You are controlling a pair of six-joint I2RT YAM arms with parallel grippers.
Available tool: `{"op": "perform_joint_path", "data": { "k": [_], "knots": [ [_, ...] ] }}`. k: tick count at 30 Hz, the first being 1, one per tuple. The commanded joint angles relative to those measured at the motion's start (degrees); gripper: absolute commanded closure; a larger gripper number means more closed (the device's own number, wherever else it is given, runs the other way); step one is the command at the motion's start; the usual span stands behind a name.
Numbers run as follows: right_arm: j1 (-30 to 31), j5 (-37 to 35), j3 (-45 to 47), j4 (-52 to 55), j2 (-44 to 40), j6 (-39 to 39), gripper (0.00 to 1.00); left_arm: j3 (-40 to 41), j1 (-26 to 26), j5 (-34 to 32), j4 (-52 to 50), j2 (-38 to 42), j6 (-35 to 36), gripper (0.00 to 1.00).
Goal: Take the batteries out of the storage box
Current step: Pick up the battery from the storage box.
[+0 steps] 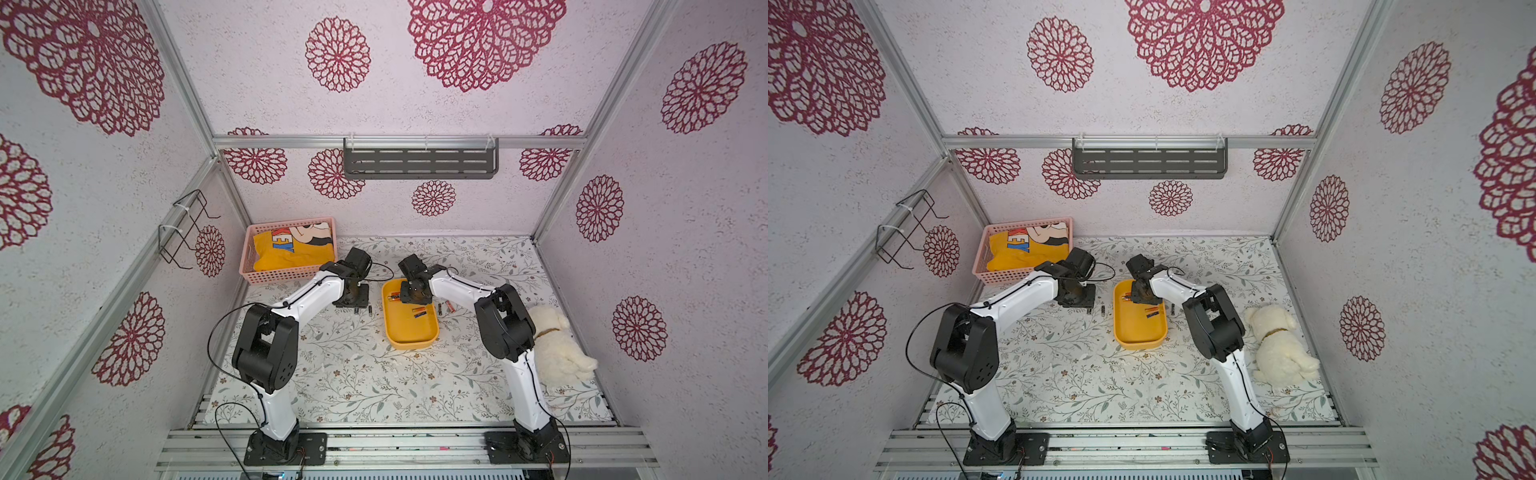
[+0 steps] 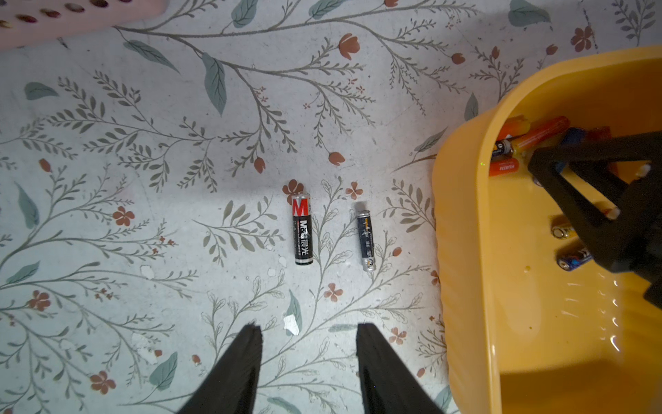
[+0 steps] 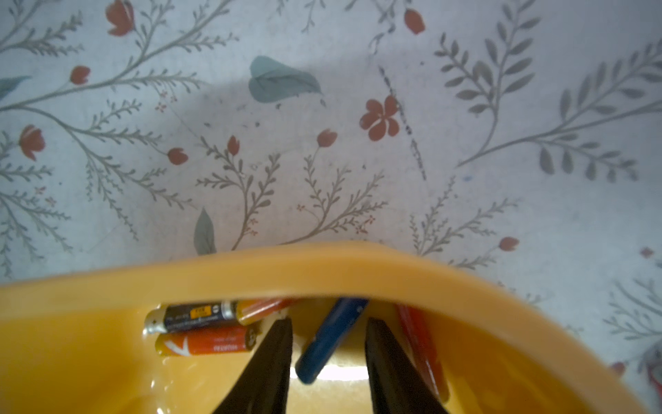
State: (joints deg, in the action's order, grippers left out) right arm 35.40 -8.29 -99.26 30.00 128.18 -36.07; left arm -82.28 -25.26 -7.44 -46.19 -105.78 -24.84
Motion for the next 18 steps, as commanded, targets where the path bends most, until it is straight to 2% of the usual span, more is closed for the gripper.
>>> {"op": "perform_joint_path", "data": {
  "k": [1,13,18],
  "knots": [
    [0.0,-1.2,-0.6,2.3,1.7,-1.1,0.66,-1.6,-0.8,-0.5,0.0,-0.9,0.9,0.54],
    [0.6,-0.7,6.3,0.8,-2.9,-0.2,0.92,-2.5,-1.2,-0.8,-0.6,-1.3,1.0,0.53],
    [0.5,1.4,10.0,-1.9,-5.6,-0.7,1.00,-3.3,-1.5,-0.7,-0.7,-2.0,1.1,0.53]
  ]
}}
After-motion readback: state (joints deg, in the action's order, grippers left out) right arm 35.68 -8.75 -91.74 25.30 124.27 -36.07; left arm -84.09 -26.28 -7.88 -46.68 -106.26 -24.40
